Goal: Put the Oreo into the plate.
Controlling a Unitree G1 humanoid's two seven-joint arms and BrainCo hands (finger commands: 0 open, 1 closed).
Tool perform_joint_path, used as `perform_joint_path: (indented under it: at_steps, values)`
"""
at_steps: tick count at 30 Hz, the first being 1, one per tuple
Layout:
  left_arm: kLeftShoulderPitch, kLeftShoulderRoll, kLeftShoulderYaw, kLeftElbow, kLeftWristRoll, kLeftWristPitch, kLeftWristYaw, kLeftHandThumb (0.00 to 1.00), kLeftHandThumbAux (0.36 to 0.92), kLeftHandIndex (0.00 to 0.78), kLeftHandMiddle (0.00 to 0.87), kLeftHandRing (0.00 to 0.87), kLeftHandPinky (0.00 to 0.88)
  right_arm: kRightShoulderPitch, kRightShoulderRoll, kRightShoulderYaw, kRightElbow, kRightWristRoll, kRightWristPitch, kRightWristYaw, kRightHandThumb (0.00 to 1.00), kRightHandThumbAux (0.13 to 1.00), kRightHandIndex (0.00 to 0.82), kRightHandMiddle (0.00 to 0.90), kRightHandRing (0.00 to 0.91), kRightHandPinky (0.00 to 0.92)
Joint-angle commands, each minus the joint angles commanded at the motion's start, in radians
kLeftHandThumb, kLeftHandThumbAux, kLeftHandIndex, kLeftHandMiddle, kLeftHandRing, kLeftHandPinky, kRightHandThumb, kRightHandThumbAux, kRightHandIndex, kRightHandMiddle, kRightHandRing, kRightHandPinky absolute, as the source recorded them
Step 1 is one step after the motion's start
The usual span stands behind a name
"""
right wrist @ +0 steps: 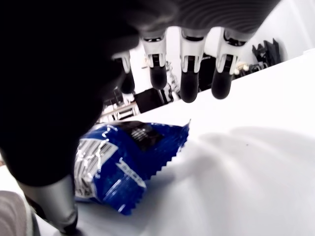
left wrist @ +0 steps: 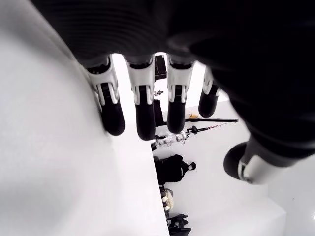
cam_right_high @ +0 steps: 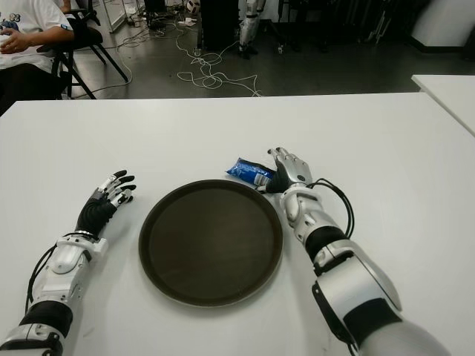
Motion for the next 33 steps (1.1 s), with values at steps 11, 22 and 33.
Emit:
perform_joint_path:
  at_steps: [11,22,33]
  values:
    - [-0.006,0.003,-0.004,-0.019,0.013,0.000,0.019,0.210,0.533,0.101,0.168,0.144,0.114,-0.045,-0.050,0.025,-0.005,0.000,-0.126,0.274,0.000,0.827,0.123,0.128,0.128,0.131]
    - [-0.014,-0.001,-0.012,-0.020,0.039,0.005,0.045,0.191,0.534,0.108,0.175,0.148,0.114,-0.064,-0.073,0.025,0.004,-0.002,-0.185,0.350,0.000,0.832,0.089,0.085,0.073,0.096]
    - [-0.011,-0.006,-0.017,-0.020,0.045,-0.009,0.061,0.226,0.506,0.096,0.166,0.146,0.132,-0.075,-0.078,0.043,0.004,-0.011,-0.181,0.346,0.000,0.828,0.069,0.076,0.068,0.080]
